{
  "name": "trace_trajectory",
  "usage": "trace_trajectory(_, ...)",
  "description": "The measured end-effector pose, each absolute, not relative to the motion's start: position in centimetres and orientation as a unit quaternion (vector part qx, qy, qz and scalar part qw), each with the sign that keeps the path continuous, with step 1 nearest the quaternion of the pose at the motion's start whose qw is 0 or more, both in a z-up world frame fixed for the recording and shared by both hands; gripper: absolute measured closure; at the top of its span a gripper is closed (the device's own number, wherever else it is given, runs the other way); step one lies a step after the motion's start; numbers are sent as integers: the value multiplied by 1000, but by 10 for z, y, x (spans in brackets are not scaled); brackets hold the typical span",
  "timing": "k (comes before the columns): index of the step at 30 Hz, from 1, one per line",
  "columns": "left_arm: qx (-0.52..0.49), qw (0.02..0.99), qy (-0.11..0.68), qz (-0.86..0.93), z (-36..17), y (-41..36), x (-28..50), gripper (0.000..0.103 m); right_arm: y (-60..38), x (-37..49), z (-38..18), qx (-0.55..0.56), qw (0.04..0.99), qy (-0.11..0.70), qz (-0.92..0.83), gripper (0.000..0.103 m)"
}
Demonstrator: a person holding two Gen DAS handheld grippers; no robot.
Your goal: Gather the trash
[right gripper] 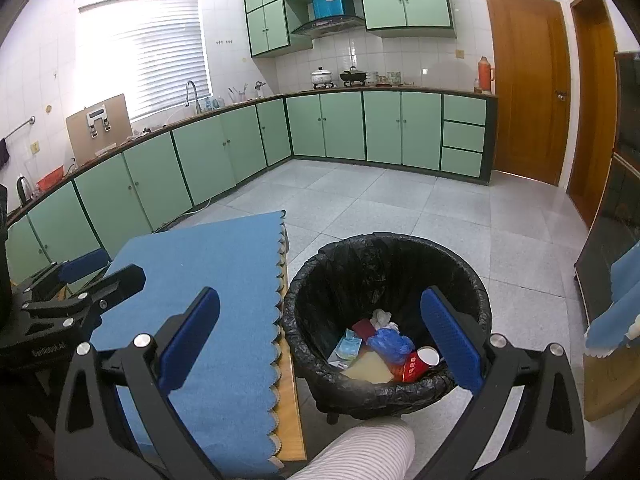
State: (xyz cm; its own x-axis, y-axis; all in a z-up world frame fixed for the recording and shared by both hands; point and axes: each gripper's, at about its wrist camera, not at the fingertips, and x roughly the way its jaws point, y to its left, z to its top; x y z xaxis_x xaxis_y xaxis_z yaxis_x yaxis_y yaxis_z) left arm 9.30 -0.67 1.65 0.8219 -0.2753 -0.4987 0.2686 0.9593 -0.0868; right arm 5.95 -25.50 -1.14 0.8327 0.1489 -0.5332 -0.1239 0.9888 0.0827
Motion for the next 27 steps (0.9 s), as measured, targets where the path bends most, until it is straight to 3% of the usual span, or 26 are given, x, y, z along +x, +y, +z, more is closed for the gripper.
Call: trace_trajectory(27, -4, 955, 261, -139, 15, -3, 89, 12, -256, 61, -10, 24, 957, 281, 73, 5)
